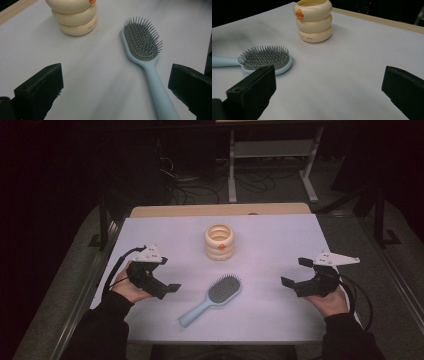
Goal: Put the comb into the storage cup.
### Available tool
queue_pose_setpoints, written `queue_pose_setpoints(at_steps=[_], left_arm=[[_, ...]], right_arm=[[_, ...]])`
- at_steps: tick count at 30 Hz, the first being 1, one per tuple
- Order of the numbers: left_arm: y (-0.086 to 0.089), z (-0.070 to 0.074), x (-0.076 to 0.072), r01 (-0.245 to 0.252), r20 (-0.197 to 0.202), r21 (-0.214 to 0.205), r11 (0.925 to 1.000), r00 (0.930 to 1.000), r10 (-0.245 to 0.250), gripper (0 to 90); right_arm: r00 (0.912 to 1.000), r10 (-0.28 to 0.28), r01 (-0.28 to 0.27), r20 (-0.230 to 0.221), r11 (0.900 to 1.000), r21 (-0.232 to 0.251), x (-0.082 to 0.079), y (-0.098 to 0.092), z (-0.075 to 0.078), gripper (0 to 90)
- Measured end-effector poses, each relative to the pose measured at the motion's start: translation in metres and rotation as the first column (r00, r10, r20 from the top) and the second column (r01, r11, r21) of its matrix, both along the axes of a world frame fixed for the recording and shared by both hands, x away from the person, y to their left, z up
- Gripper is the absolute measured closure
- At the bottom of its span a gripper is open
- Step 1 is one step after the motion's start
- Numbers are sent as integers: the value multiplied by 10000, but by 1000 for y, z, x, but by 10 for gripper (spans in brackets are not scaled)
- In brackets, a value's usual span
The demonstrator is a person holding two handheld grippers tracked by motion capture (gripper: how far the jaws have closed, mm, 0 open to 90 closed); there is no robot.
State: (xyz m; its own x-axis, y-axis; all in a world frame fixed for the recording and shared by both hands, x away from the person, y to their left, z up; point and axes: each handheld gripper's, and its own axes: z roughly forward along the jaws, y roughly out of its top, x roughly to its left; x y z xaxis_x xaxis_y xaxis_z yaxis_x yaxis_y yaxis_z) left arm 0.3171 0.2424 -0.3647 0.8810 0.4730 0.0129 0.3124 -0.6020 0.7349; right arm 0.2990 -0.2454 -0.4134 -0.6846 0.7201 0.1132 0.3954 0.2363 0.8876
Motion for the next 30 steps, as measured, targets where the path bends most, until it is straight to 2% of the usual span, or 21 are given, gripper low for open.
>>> queue_pose_setpoints(at_steps=[20,30], left_arm=[[-27,-12,-3,524,-305,255,9983,9982,-516,0],[-43,-24,-4,726,-657,501,9961,9954,-693,0]], right_arm=[[10000,22,-22,-14,10000,-30,0,0,-1,0],[10000,55,-55,-6,10000,-41,0,0,-1,0]])
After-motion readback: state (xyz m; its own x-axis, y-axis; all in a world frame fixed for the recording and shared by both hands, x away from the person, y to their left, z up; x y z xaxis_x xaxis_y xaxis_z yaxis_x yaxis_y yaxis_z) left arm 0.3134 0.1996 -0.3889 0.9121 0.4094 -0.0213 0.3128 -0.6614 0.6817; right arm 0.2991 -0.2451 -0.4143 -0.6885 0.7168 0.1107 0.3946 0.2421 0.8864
